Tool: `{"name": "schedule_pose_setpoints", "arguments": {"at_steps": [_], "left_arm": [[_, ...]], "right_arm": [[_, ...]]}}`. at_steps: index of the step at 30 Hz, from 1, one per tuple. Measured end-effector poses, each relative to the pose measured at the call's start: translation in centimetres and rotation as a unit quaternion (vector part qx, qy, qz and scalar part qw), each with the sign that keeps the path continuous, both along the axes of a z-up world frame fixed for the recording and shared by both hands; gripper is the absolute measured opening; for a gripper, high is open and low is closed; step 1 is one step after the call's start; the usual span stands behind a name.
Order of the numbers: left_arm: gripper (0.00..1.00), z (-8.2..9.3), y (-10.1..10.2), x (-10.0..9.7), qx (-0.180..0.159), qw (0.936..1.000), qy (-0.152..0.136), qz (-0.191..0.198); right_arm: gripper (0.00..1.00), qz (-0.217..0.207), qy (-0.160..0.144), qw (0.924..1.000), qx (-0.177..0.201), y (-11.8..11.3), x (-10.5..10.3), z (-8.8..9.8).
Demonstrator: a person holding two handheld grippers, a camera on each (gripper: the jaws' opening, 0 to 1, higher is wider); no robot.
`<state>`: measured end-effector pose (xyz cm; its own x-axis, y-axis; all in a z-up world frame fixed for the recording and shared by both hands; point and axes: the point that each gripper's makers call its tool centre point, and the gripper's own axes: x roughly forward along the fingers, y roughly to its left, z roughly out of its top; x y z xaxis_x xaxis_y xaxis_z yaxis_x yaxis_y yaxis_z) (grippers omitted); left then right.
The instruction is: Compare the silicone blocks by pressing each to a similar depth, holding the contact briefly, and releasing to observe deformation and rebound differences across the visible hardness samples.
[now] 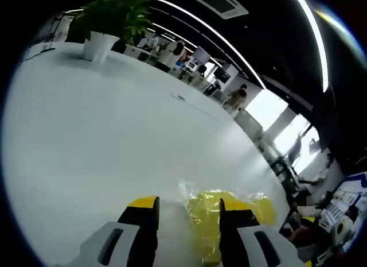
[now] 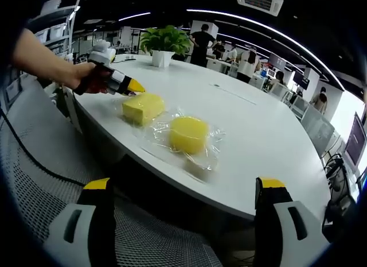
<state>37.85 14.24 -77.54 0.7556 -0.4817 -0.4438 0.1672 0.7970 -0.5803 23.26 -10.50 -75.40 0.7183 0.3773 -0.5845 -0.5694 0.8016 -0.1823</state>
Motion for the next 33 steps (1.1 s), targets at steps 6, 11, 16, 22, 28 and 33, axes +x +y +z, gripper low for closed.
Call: {"name": "schedule_pose_setpoints", "arguments": {"at_steps": [6, 11, 16, 22, 28, 33], "left_arm": [[0.22, 0.6, -0.9, 0.8, -0.034, 0.9993, 0.001, 0.013], [0.21, -0.3, -1.4, 0.5, -0.032, 0.9993, 0.016, 0.005], [0.15, -0.2, -1.1, 0.7, -0.058, 0.998, 0.012, 0.019], [0.01, 0.2, -1.3, 1.2, -0.069, 0.9974, -0.008, 0.022], [0.0, 0.7, -1.6, 1.4, -0.088, 0.9959, -0.002, 0.023], [0.0, 4.8, -2.9, 2.1, -0.144, 0.9879, -0.057, 0.003]], "right_arm": [[0.96, -0.003, 0.002, 1.0, -0.002, -0.1, 0.0, -0.1], [0.96, -0.005, 0.003, 1.0, -0.003, -0.2, 0.0, -0.1], [0.96, -0.005, 0.004, 1.0, -0.004, -0.3, 0.0, -0.1], [0.96, -0.005, 0.005, 1.0, -0.005, -0.3, 0.0, -0.2], [0.96, -0.005, 0.007, 0.9999, -0.006, -0.4, 0.1, -0.3], [0.96, -0.004, 0.008, 0.9999, -0.006, -0.4, 0.1, -0.3]]}}
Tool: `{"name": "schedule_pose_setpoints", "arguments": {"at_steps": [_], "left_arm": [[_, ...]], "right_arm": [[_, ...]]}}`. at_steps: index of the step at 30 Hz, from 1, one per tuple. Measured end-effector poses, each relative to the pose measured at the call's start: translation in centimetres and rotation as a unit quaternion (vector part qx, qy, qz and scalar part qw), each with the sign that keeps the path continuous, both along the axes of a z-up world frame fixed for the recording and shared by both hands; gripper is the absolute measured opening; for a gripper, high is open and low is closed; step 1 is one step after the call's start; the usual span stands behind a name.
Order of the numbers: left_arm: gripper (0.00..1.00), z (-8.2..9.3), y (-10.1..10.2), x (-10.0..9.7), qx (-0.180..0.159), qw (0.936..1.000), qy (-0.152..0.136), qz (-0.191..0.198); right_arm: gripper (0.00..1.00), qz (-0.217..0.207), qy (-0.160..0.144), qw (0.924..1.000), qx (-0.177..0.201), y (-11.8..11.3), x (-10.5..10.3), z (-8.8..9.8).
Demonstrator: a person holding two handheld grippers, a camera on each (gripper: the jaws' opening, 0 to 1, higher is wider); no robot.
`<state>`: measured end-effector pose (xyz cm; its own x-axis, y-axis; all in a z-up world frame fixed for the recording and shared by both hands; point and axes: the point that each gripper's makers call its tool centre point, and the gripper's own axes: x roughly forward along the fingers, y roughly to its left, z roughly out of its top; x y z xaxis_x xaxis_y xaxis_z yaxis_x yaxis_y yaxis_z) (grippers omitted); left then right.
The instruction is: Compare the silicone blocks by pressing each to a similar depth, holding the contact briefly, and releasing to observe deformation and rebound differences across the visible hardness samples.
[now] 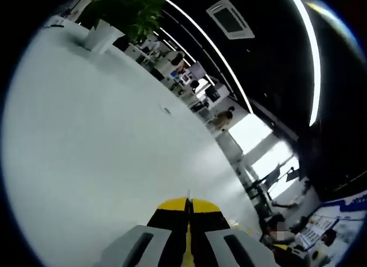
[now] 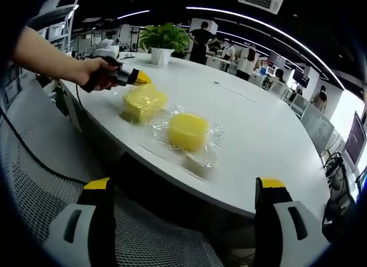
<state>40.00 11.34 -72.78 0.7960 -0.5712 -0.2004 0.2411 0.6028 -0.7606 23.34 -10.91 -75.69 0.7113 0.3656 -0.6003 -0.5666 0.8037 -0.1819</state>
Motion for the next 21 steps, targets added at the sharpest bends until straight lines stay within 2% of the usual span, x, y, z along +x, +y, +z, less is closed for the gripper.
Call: {"name": "schedule_pose_setpoints", "arguments": {"at_steps": [2, 8, 12, 14, 16, 21], "left_arm": [[0.0, 1.4, -0.3, 0.1, -0.015, 0.9997, -0.019, -0.007], [0.0, 5.4, -1.7, -1.1, -0.029, 0.9956, -0.071, -0.055], [0.0, 8.6, -2.6, -2.4, -0.028, 0.9883, -0.116, -0.095], [0.0, 10.0, -2.6, -2.9, -0.032, 0.9857, -0.131, -0.101], [0.0, 11.6, -2.8, -3.5, -0.048, 0.9818, -0.145, -0.112], [0.0, 14.5, -3.7, -5.3, -0.058, 0.9724, -0.178, -0.139]], "right_arm": [[0.96, 0.001, 0.001, 1.0, 0.0, 0.0, 0.0, 0.0], [0.96, 0.005, -0.002, 1.0, 0.004, 0.1, -0.1, 0.3], [0.96, 0.005, -0.001, 0.9997, 0.025, 0.5, -0.1, 0.9], [0.94, 0.001, -0.004, 0.9991, 0.042, 0.7, 0.0, 1.3], [0.88, -0.005, 0.001, 0.9985, 0.054, 0.7, 0.2, 1.6], [0.87, 0.0, -0.001, 0.9966, 0.082, 1.3, 0.1, 2.6]]}}
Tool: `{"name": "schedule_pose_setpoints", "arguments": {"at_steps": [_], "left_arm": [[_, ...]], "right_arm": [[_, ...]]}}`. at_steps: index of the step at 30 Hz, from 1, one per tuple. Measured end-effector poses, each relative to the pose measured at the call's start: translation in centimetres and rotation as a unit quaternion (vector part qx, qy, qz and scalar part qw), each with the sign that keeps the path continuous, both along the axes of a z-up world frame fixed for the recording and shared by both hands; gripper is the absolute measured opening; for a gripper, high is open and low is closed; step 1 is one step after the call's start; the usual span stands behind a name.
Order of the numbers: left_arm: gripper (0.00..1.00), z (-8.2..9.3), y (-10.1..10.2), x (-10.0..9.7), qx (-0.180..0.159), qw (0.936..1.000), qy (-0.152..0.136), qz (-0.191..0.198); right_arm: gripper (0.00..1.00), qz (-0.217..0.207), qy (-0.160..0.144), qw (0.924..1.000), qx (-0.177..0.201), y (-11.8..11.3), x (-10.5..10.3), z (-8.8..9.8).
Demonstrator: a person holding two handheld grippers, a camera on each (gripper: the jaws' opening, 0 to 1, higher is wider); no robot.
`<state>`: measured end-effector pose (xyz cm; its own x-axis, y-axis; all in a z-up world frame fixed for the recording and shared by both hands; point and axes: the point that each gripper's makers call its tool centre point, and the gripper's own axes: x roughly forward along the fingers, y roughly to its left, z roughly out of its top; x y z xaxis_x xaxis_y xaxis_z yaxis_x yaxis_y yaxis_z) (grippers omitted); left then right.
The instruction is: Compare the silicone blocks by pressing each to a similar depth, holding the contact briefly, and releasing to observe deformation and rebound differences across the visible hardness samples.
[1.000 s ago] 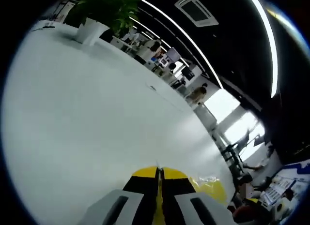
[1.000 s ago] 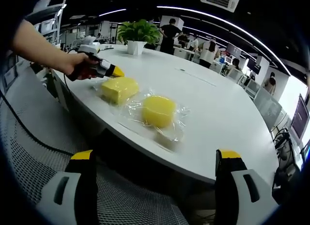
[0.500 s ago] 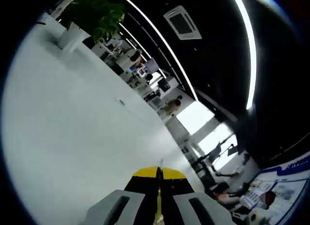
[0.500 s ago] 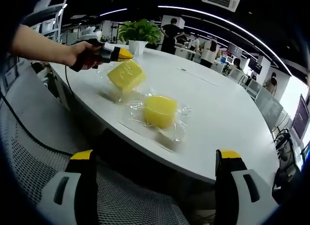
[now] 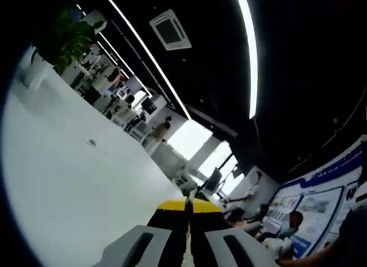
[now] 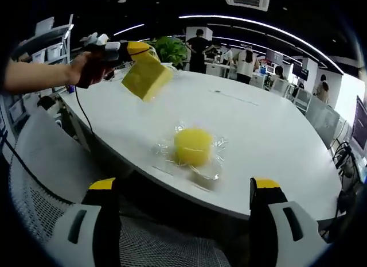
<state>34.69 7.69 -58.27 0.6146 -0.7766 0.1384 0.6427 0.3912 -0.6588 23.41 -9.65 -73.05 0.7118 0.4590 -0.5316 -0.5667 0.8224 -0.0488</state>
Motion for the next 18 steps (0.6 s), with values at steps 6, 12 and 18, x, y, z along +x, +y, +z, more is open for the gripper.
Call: {"name": "schedule_pose_setpoints", "arguments": {"at_steps": [6, 12, 18], "left_arm": [[0.0, 2.7, -0.9, -2.3, -0.017, 0.9988, -0.03, -0.033], [0.0, 4.7, -1.9, -4.5, -0.026, 0.996, -0.053, -0.066], [0.0, 6.1, -2.3, -6.3, -0.036, 0.9928, -0.071, -0.089]], "right_arm": [[0.84, 0.023, -0.025, 0.9994, 0.006, 1.2, 0.5, 2.3], [0.84, 0.045, -0.051, 0.9942, 0.083, 4.1, 1.5, 6.5], [0.84, 0.079, -0.067, 0.989, 0.105, 5.9, 1.6, 9.0]]}}
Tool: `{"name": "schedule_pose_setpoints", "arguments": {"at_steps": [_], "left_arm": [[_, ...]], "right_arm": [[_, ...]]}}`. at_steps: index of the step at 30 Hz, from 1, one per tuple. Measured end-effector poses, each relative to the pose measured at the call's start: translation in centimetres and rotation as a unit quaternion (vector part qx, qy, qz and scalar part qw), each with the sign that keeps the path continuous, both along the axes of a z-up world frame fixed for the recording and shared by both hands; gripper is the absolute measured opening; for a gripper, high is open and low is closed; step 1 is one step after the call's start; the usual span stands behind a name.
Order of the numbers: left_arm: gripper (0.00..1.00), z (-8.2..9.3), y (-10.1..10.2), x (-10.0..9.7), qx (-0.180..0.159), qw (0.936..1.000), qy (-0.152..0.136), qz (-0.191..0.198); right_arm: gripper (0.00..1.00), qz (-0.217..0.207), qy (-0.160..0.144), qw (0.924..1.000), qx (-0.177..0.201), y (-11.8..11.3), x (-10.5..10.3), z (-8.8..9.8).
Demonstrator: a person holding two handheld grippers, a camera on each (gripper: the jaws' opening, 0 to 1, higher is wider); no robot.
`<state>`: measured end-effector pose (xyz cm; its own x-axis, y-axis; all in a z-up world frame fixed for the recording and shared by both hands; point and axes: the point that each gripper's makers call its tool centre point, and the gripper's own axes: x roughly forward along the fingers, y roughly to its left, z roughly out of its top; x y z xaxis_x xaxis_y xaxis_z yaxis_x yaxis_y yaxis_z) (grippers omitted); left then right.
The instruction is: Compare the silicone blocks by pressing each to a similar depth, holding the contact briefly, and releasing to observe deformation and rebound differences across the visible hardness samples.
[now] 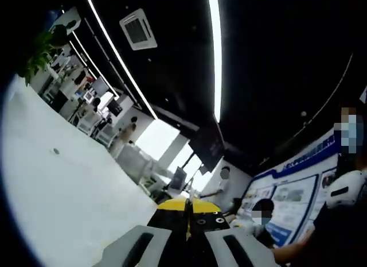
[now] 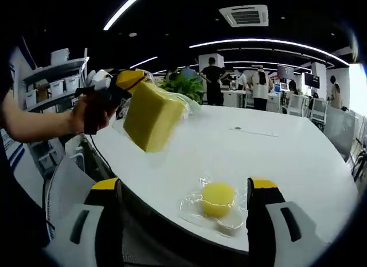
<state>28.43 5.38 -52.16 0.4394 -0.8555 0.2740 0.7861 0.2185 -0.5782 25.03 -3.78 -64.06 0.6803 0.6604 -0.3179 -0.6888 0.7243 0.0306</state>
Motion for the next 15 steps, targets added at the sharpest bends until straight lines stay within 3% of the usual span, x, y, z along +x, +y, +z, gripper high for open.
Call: {"name": "schedule_pose_setpoints", "arguments": {"at_steps": [5, 8, 10, 12, 15], "left_arm": [[0.0, 1.7, -0.4, -1.8, -0.03, 0.999, -0.012, -0.03], [0.0, 2.6, -0.7, -2.6, -0.049, 0.9976, -0.008, -0.049], [0.0, 3.2, -1.0, -3.2, -0.06, 0.9962, -0.011, -0.063], [0.0, 3.6, -1.2, -3.8, -0.065, 0.9951, -0.015, -0.073], [0.0, 4.4, -1.2, -4.5, -0.075, 0.9934, -0.02, -0.084]], "right_arm": [[0.8, 0.023, 0.007, 0.9984, 0.052, 1.8, 0.0, 2.0], [0.74, 0.04, 0.005, 0.9973, 0.061, 2.6, -0.1, 2.9], [0.66, 0.051, -0.011, 0.9973, 0.052, 3.1, -0.2, 3.6], [0.57, 0.064, -0.018, 0.9956, 0.065, 3.7, -0.4, 4.8], [0.54, 0.084, -0.02, 0.9935, 0.074, 4.4, -0.6, 5.4]]}}
